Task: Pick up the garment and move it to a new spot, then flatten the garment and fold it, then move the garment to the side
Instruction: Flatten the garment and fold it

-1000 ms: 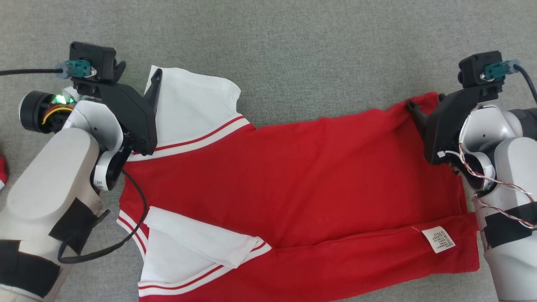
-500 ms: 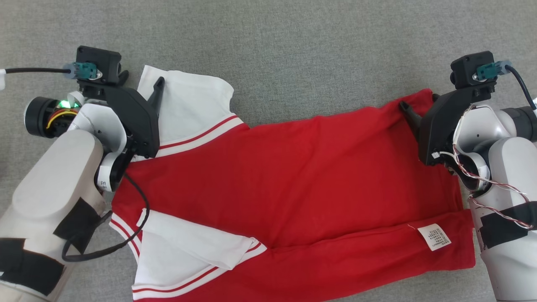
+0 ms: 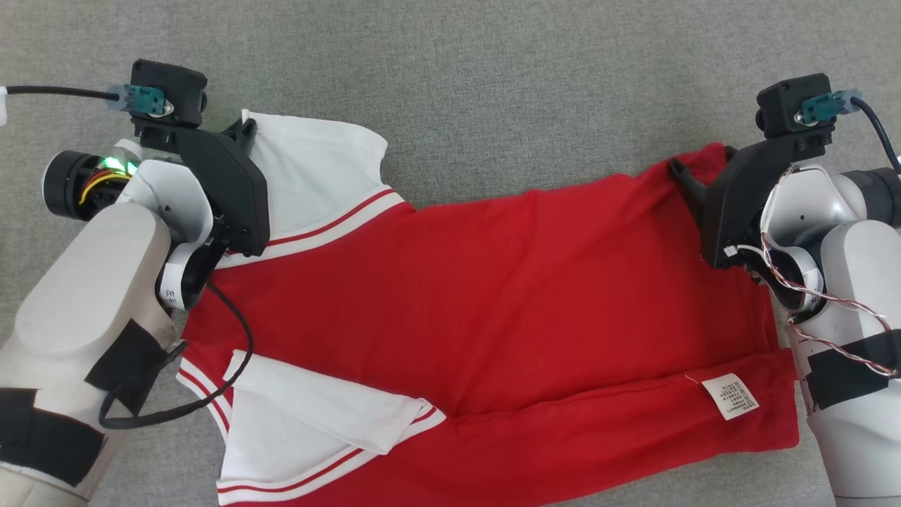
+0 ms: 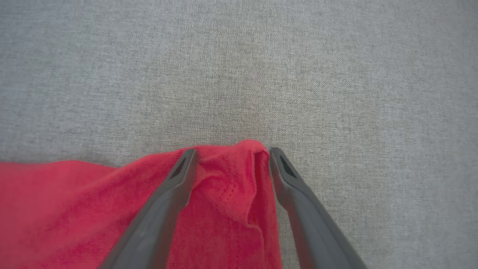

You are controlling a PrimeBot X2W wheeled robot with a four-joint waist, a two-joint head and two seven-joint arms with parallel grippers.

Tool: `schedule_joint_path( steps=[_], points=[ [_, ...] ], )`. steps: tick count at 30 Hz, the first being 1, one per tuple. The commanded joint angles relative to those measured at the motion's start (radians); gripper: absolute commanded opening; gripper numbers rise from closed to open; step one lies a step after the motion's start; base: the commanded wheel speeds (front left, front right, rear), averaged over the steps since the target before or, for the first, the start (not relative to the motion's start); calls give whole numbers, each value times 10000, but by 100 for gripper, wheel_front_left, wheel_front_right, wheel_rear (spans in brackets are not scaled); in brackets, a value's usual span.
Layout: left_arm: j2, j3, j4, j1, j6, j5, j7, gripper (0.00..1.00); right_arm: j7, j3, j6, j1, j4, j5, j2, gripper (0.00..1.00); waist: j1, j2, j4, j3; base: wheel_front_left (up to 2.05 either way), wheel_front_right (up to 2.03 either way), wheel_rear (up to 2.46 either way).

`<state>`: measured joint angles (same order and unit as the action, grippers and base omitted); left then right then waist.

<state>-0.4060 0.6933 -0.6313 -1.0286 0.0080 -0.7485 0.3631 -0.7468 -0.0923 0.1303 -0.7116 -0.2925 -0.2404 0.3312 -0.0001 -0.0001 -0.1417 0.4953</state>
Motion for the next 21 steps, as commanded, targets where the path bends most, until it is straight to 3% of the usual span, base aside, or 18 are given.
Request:
schedule_joint_path(
  steps=[1, 21],
  points=[
    [94, 206, -186, 332, -71, -63, 216, 0, -8, -97, 3, 30, -82, -57, -80, 100, 1, 1, -15, 19, 0, 0, 0],
    [-413, -98, 451, 399, 117, -248, -177, 0, -620, -26, 3, 441, 190, 59, 209, 100, 1, 1, 37, 65, 0, 0, 0]
  ],
)
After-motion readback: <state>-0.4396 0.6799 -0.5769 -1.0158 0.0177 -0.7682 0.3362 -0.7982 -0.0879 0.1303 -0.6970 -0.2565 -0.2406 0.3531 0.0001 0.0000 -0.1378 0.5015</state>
